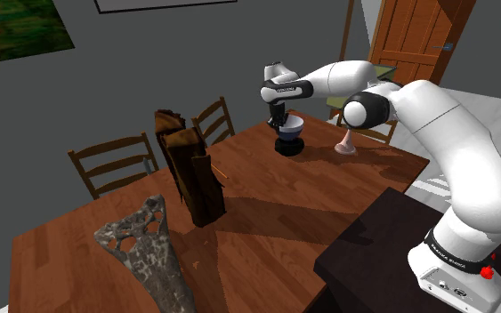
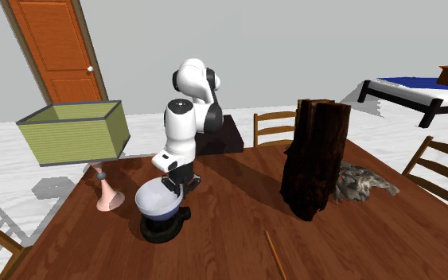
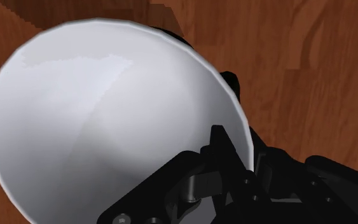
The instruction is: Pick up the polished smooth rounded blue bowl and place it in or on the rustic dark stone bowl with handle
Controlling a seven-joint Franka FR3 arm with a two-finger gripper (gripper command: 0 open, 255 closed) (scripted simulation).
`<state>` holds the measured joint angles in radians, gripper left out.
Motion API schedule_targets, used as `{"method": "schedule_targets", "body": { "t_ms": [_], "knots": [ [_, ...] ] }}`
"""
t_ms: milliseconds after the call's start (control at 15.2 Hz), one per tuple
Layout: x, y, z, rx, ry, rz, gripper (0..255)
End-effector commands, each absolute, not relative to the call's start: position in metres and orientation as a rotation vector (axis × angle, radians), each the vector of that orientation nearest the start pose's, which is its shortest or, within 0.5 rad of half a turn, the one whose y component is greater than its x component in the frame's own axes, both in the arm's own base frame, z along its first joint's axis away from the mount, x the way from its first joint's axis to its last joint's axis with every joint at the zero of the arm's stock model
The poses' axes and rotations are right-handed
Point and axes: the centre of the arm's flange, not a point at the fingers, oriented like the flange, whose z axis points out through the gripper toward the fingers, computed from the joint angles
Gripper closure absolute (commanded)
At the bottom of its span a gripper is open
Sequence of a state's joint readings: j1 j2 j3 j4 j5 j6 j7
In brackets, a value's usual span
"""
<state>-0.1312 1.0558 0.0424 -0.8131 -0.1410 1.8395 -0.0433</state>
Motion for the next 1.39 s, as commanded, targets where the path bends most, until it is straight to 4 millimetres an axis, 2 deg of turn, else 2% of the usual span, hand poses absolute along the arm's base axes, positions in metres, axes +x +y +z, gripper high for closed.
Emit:
{"method": "schedule_targets", "body": {
  "t_ms": [0,132,660,726,1056,1320],
  "knots": [
    [0.786,-0.096,0.264,-3.237,0.044,0.056,255],
    [0.787,-0.096,0.254,-3.237,0.044,0.056,255],
    [0.787,-0.096,0.254,-3.237,0.044,0.056,255],
    [0.787,-0.096,0.254,-3.237,0.044,0.056,0],
    [0.787,-0.096,0.254,-3.237,0.044,0.056,0],
    [0.788,-0.091,0.304,-3.237,0.044,0.056,0]
  ]
}}
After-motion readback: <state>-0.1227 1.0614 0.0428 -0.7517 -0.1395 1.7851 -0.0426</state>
